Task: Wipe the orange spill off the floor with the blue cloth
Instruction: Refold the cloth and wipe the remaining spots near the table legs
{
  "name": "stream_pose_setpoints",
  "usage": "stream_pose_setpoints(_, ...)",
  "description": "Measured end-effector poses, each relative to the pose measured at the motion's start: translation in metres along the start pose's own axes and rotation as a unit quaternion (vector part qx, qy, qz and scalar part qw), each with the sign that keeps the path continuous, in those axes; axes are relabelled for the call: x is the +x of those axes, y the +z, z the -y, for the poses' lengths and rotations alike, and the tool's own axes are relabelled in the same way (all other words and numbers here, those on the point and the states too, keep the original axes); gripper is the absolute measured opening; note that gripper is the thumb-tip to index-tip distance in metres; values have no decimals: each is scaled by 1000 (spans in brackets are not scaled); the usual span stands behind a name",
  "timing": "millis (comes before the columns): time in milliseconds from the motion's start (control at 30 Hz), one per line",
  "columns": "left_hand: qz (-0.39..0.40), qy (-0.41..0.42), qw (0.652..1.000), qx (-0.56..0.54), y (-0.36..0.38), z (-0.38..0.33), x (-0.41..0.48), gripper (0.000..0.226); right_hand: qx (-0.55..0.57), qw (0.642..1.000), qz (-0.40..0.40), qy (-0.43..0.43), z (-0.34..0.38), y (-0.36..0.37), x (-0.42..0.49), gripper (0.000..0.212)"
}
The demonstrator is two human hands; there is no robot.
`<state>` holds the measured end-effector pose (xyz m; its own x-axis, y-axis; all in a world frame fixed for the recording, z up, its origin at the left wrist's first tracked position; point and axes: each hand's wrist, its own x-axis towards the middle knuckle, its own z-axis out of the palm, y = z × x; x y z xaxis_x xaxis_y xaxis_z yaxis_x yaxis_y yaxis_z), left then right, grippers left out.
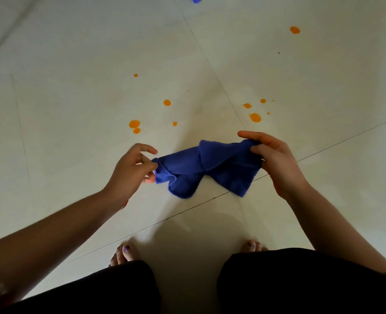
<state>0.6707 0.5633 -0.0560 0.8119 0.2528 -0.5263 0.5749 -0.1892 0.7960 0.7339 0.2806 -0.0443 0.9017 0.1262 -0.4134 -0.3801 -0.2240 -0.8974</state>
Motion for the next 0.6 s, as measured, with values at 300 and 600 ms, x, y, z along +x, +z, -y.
stream_pose_setpoints(300,73,285,908,300,36,3,8,70,-121,969,128,-173,8,21,-15,57)
stream_pose_setpoints(600,90,273,912,293,15,2,17,22,-426,883,4,-198,-3,-8,7,13)
